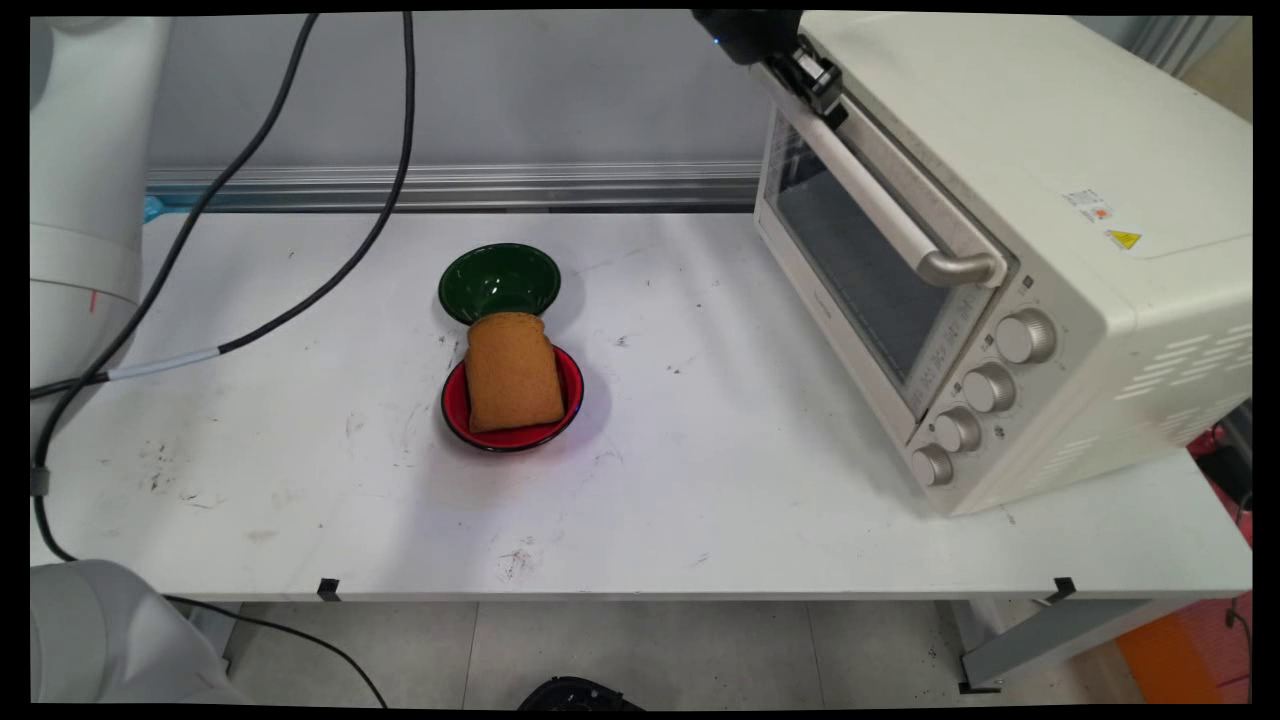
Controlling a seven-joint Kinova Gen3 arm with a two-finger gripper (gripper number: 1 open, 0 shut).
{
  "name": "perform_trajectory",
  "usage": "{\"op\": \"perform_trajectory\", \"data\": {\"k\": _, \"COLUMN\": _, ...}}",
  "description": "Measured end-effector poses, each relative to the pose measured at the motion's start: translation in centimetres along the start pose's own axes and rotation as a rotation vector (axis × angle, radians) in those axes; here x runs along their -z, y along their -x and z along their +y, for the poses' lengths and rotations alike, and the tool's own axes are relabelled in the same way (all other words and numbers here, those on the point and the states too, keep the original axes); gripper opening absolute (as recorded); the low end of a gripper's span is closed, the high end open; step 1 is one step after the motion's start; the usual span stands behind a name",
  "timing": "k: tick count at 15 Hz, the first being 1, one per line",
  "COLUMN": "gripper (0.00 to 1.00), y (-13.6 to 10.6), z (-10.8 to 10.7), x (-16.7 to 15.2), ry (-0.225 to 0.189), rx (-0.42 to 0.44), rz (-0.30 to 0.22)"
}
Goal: Open the oven
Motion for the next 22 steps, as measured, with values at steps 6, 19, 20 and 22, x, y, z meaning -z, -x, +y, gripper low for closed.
{"op": "perform_trajectory", "data": {"k": 6, "gripper": 0.0, "y": 1.4, "z": 0.0, "x": 0.3, "ry": 0.003, "rx": 0.003, "rz": -0.023}}
{"op": "perform_trajectory", "data": {"k": 19, "gripper": 0.0, "y": 5.5, "z": 0.4, "x": 2.1, "ry": 0.031, "rx": -0.029, "rz": -0.063}}
{"op": "perform_trajectory", "data": {"k": 20, "gripper": 0.0, "y": 5.7, "z": 0.4, "x": 2.1, "ry": 0.033, "rx": -0.033, "rz": -0.064}}
{"op": "perform_trajectory", "data": {"k": 22, "gripper": 0.0, "y": 6.3, "z": 0.3, "x": 2.2, "ry": 0.036, "rx": -0.043, "rz": -0.067}}
